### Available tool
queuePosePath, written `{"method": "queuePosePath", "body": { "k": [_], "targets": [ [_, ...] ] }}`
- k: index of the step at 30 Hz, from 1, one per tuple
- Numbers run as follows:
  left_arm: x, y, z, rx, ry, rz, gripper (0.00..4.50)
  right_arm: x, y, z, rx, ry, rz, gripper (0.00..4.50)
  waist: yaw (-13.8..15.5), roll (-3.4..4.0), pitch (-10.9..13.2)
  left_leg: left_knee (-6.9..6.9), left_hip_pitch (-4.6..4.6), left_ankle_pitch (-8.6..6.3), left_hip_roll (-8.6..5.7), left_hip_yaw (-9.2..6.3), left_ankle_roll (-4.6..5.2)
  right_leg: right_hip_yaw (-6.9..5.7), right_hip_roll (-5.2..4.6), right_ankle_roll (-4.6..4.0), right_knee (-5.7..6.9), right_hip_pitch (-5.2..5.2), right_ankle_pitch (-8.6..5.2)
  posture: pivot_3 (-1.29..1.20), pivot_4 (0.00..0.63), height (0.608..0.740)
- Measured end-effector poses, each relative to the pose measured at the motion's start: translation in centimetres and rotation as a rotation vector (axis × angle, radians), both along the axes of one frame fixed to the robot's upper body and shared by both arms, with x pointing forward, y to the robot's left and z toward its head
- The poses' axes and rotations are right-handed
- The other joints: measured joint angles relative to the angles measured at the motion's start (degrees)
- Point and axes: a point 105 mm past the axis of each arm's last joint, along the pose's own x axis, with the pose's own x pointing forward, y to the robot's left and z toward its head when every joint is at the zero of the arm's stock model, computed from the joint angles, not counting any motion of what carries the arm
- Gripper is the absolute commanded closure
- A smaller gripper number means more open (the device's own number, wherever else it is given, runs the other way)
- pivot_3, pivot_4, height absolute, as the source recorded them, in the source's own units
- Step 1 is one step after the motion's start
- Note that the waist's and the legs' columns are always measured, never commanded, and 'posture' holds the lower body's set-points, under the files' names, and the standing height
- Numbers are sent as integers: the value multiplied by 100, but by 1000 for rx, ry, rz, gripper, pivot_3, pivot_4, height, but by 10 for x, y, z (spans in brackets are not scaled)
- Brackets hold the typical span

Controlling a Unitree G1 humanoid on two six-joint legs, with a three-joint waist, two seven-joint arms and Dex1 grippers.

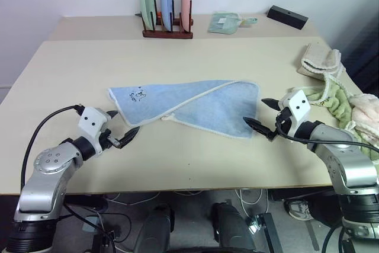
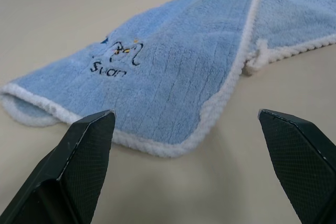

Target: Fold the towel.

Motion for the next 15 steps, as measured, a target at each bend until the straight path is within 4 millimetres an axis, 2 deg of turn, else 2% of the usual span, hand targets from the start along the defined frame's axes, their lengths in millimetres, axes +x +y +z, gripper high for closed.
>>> {"method": "queuePosePath", "body": {
  "k": [6,9,15],
  "targets": [
    [2,-6,-7,25,16,-47,42,0,0,-1,0,1,-2,0,-1,0,0,0,0,0,0,1,0,0,0,0,0,0,0,0,150,740],
    [4,-7,-12,167,17,-98,42,-1,-1,-2,0,4,-4,0,0,1,-1,0,0,0,0,1,0,1,1,-2,0,0,-1,0,150,740],
    [25,-5,-19,350,-4,-119,42,-1,5,-5,10,8,4,0,2,2,-1,0,0,0,-1,1,0,0,1,3,0,0,1,0,150,740]
  ]
}}
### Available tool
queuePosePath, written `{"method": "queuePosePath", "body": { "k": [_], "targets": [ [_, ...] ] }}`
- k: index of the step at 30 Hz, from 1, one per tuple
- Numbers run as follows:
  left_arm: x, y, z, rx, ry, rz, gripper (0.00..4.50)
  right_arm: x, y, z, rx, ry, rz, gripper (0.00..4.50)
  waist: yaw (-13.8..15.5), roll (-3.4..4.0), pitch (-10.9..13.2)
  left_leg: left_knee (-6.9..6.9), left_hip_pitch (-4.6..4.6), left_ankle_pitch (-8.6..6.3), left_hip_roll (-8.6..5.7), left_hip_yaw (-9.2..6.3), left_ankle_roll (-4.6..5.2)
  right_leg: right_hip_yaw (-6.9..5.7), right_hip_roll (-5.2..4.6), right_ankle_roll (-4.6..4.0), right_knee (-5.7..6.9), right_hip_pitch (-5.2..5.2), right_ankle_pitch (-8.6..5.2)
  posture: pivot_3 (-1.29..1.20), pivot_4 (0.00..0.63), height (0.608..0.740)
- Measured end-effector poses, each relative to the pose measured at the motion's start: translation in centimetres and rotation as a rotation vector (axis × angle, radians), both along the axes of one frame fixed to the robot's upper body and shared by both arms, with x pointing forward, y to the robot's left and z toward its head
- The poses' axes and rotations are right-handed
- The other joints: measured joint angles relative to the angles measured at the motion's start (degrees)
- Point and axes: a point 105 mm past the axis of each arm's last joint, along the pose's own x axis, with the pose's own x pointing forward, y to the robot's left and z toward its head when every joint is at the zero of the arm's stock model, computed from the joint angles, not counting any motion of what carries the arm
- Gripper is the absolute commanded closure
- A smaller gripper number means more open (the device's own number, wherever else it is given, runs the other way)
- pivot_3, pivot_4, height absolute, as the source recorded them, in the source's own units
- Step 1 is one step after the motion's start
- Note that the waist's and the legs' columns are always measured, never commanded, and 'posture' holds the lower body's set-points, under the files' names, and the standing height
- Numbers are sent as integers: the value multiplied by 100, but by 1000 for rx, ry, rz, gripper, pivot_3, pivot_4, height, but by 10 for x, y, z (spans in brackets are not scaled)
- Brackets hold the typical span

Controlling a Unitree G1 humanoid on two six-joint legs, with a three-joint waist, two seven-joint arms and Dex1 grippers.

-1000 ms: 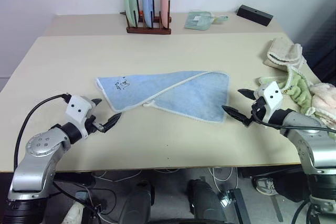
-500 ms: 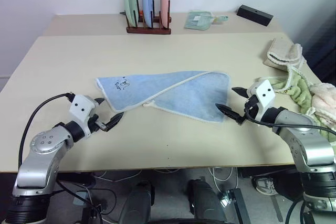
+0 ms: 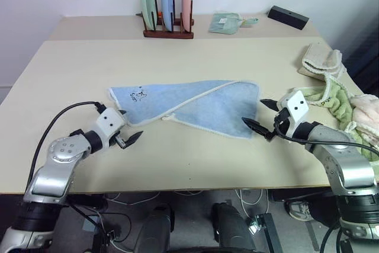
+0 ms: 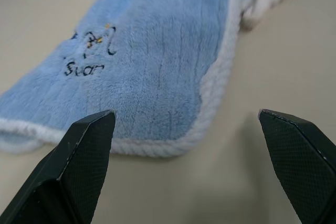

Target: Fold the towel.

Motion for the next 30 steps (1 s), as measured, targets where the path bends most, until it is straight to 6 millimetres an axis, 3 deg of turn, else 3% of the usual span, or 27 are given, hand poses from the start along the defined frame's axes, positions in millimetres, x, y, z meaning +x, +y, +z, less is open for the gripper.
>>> {"method": "queuePosePath", "body": {
  "k": [4,7,14,19,22,25,30],
  "targets": [
    [14,-2,4,30,-20,-9,42,0,1,0,0,-2,-1,0,0,0,0,1,2,0,0,0,0,0,0,1,1,1,1,0,150,740],
    [23,-7,3,22,-23,-14,865,0,3,-2,7,-1,-4,0,1,2,-1,1,2,0,0,0,0,0,0,2,3,1,1,0,150,740],
    [29,-8,-2,24,-12,-11,4431,-4,4,-5,7,-1,-18,0,-16,1,-1,-1,2,0,0,-1,0,0,0,2,5,-1,1,0,150,740],
    [29,-9,2,20,-26,-13,4477,-4,6,0,-13,-26,-20,0,-11,1,-1,0,2,0,0,-1,0,0,0,2,5,-1,1,0,150,740],
    [23,-10,15,-24,-56,-22,4477,3,6,7,-76,-62,-24,0,-35,1,-1,1,1,0,1,0,0,0,0,2,5,-4,1,0,150,740],
    [2,-9,22,-81,-24,-57,4477,22,4,18,-179,-130,-42,0,-82,2,-1,-3,4,0,4,3,0,1,0,1,7,-7,1,0,150,740],
    [-40,9,6,-104,162,-69,4477,58,-12,22,-348,-191,-106,0,-139,5,1,-8,3,0,3,3,0,1,0,-1,6,-8,0,0,150,740]
  ]
}}
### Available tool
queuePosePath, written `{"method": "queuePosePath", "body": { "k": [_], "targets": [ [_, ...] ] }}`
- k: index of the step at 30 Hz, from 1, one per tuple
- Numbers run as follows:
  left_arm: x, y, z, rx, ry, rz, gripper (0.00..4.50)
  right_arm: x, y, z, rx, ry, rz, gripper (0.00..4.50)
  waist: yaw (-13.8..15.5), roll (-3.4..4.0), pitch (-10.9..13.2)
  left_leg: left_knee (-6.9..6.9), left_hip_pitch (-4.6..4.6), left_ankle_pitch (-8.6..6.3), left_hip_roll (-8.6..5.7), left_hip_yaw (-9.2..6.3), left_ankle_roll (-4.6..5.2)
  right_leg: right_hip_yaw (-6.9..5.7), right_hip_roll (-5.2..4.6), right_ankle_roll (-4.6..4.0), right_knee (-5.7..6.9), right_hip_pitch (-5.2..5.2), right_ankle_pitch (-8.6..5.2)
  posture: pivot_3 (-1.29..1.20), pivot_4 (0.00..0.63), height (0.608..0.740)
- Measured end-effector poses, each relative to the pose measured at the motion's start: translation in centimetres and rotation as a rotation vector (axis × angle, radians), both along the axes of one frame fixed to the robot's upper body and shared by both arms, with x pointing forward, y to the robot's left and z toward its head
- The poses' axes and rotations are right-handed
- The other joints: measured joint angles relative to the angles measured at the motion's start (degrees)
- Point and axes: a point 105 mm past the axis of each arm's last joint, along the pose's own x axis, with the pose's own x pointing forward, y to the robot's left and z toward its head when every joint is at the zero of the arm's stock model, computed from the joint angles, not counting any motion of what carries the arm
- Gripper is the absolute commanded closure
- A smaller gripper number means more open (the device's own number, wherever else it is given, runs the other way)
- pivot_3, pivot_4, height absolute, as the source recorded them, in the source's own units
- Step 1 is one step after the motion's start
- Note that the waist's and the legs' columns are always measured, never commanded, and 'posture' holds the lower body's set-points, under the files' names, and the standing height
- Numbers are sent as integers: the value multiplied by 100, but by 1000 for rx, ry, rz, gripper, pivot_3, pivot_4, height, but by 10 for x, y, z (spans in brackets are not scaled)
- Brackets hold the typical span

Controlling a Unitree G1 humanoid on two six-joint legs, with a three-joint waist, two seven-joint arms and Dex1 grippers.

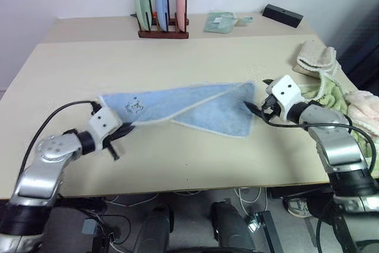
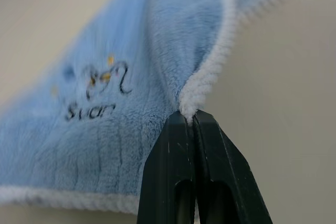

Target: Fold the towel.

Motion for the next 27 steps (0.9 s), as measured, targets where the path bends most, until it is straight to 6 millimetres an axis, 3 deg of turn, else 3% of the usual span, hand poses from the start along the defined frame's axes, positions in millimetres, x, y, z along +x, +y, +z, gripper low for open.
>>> {"method": "queuePosePath", "body": {
  "k": [5,16,20,26,27],
  "targets": [
    [-15,9,-6,3,61,12,4477,20,-6,-7,-89,-13,3,0,10,0,1,0,0,0,-1,0,0,0,0,0,-2,2,0,0,150,740],
    [-12,18,-9,25,30,54,4477,42,7,-17,-385,-70,169,0,-48,3,2,-6,2,0,-1,1,-1,1,0,0,-1,-2,1,0,150,740],
    [-15,19,-13,23,35,60,4500,46,14,-18,-440,-98,219,1210,-49,3,2,-6,2,0,-1,0,-1,1,0,0,0,-3,1,0,150,740],
    [-19,20,-18,25,40,65,4500,46,13,-23,-484,-116,238,4256,-44,4,3,-7,2,0,-2,1,-1,4,0,0,-1,-2,1,0,150,740],
    [-19,20,-18,23,35,67,4500,46,14,-22,-484,-122,240,4391,-45,4,3,-7,3,0,-2,0,-1,4,0,0,0,-2,1,0,150,740]
  ]
}}
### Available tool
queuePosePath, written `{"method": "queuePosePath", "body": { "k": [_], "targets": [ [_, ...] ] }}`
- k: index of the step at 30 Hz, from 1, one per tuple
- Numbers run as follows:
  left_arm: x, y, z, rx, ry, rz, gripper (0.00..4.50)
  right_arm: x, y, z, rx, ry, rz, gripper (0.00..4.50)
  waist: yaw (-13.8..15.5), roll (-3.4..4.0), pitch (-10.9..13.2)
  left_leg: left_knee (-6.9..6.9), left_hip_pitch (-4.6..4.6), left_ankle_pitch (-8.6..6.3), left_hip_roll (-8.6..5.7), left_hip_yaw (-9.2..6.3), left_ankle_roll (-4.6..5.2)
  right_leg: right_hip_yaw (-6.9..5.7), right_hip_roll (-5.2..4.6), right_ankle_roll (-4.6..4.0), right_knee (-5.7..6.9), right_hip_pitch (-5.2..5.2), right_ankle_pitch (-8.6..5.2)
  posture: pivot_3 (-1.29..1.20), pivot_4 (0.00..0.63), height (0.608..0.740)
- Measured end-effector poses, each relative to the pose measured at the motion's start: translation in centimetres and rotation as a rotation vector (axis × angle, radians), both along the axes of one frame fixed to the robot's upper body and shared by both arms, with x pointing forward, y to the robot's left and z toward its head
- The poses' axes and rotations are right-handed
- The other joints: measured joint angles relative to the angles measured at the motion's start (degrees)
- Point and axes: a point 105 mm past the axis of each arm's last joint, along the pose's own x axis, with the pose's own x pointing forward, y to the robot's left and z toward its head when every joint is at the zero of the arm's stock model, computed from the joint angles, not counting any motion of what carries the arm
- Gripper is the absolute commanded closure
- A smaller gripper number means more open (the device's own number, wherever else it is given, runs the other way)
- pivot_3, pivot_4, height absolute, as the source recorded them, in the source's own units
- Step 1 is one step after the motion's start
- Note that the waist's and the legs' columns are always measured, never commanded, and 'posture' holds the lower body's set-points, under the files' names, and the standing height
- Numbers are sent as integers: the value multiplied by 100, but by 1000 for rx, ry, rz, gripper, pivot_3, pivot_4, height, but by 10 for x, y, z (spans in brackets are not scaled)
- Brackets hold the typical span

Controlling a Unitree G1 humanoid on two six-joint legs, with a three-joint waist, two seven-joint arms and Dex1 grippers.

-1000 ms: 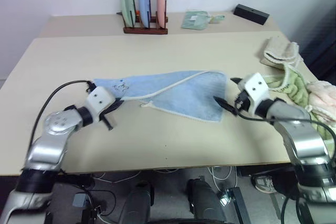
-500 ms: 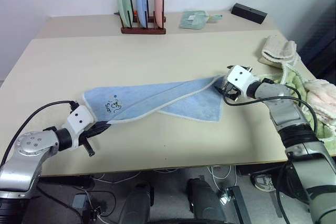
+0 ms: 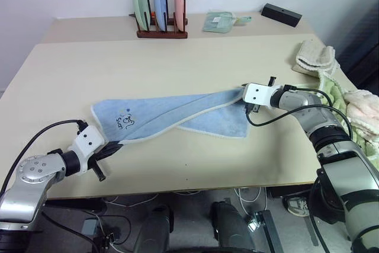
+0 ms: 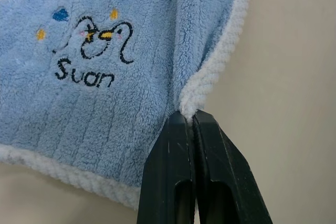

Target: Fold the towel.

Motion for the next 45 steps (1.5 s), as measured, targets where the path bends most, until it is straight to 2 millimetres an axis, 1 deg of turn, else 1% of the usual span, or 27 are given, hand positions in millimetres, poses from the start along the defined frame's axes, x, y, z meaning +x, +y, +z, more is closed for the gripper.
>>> {"method": "queuePosePath", "body": {
  "k": [2,5,7,9,11,13,14,16,17,18,20,22,23,25,26,27,28,29,30,31,32,34,36,38,39,42,45],
  "targets": [
    [3,-1,1,-9,-24,14,4500,-1,-1,3,-7,-12,5,4391,3,2,1,0,0,0,0,0,0,0,0,0,1,0,0,0,150,740],
    [22,4,11,-29,-101,71,4500,-2,-5,18,-14,-61,7,4391,25,5,3,5,0,0,-1,-2,0,-1,0,0,7,1,0,0,150,740],
    [42,7,28,-44,-181,107,4500,-2,-10,31,-12,-99,-2,4391,33,5,3,8,1,0,-2,-3,-1,-2,0,1,8,3,0,0,150,740],
    [65,11,50,-61,-278,146,4500,1,-15,43,-17,-126,-17,4391,31,5,3,11,0,1,-3,-3,-2,-2,0,2,10,3,1,0,150,740],
    [92,11,79,-97,-382,183,4500,6,-18,63,-25,-176,-40,4391,26,8,8,13,0,2,-5,-3,-3,-2,0,2,13,0,1,0,150,740],
    [121,9,118,-154,-509,226,4500,14,-20,99,-31,-274,-71,4391,13,10,10,13,-6,3,-7,-2,-5,-1,-1,3,16,-6,2,0,150,740],
    [132,8,141,-174,-583,247,4500,17,-18,124,-26,-343,-81,4391,4,7,11,11,-11,4,-6,-4,-7,-3,-1,4,14,-12,2,0,150,740],
    [142,7,172,-194,-687,268,4500,17,-19,159,-16,-446,-99,4391,-19,7,9,3,-8,4,-7,2,-7,-1,-5,6,9,-14,1,0,150,740],
    [145,9,184,-199,-728,281,4500,17,-20,173,-7,-486,-110,4391,-32,4,7,-8,-9,4,-6,3,-7,-1,-4,6,-2,-18,1,0,150,740],
    [147,10,191,-200,-757,289,4500,16,-21,181,-5,-513,-115,4391,-45,4,3,-24,-3,6,-6,8,-10,-1,-7,8,-6,-18,0,0,150,740],
    [153,15,195,-211,-765,307,4500,14,-21,185,6,-510,-105,4391,-69,3,7,-38,-11,8,-6,13,-14,-2,-9,11,-7,-32,-2,0,150,740],
    [155,21,203,-211,-773,309,4500,10,-15,191,30,-502,-67,4391,-103,5,9,-19,-67,14,-7,12,-23,-1,-10,11,17,-91,-2,0,150,740],
    [152,23,207,-198,-782,292,4500,5,-10,196,40,-505,-35,4391,-134,5,9,-7,-90,21,-8,12,-35,-1,-11,11,33,-115,-1,0,150,740],
    [145,25,203,-166,-764,242,4500,-6,-6,200,54,-495,18,4391,-152,6,8,2,-90,22,-8,16,-36,-2,-13,14,59,-118,-3,0,150,740],
    [142,27,196,-155,-740,226,4500,-9,-7,195,60,-471,27,4391,-153,5,7,3,-90,21,-8,18,-36,-2,-13,14,60,-118,-3,0,150,740],
    [131,27,181,-119,-700,178,4500,-18,-5,181,62,-424,63,4391,-155,0,-3,0,-86,18,-6,17,-29,-2,-12,14,62,-116,-4,0,150,740],
    [118,28,159,-82,-628,133,4500,-29,-5,158,54,-349,93,4391,-154,-1,-9,2,-78,9,-3,17,-15,-3,-12,16,65,-109,-6,0,150,740],
    [105,32,129,-61,-521,106,4500,-39,-10,125,46,-225,101,4391,-148,2,-8,4,-78,-7,-4,18,14,-2,-12,17,69,-105,-9,0,150,740],
    [91,34,104,-54,-421,87,4500,-50,-14,91,56,-96,97,4391,-140,3,-4,8,-89,-9,-4,17,16,-2,-13,18,67,-115,-9,0,150,740],
    [74,33,75,-63,-299,67,4500,-66,-16,51,64,61,92,4391,-132,12,5,23,-96,-9,-4,17,17,0,-13,17,76,-118,-9,0,150,740],
    [61,32,56,-78,-208,61,4500,-79,-15,25,81,178,90,4391,-108,22,26,36,-102,-7,-10,17,13,2,-18,16,76,-124,-8,0,150,740],
    [40,26,48,-83,-129,24,4500,-103,-7,7,90,290,122,4391,-58,31,35,44,-92,-1,-9,17,6,2,-17,2,82,-117,1,0,150,740],
    [23,24,52,-73,-85,3,4500,-124,-4,10,92,332,145,4391,3,31,33,47,-64,2,-1,17,5,2,-10,-14,79,-85,1,0,150,740],
    [9,24,51,-75,-34,-4,4500,-135,-4,14,104,364,140,4391,16,30,31,37,8,1,3,18,6,0,-10,-33,65,-10,-13,0,150,740],
    [1,23,48,-75,3,-13,4500,-141,-6,12,112,393,134,4391,24,26,28,34,24,0,4,18,6,-3,-11,-44,62,8,-37,0,150,740],
    [-17,21,33,-89,130,-22,4500,-161,-12,0,125,521,111,4391,74,23,26,31,16,-3,2,18,10,-5,-16,-49,62,3,-44,0,150,740],
    [-26,26,31,-75,189,-15,4500,-176,-19,-5,120,615,97,4391,132,23,26,27,13,-7,1,18,16,-6,-15,-45,63,-5,-44,0,150,740]
  ]
}}
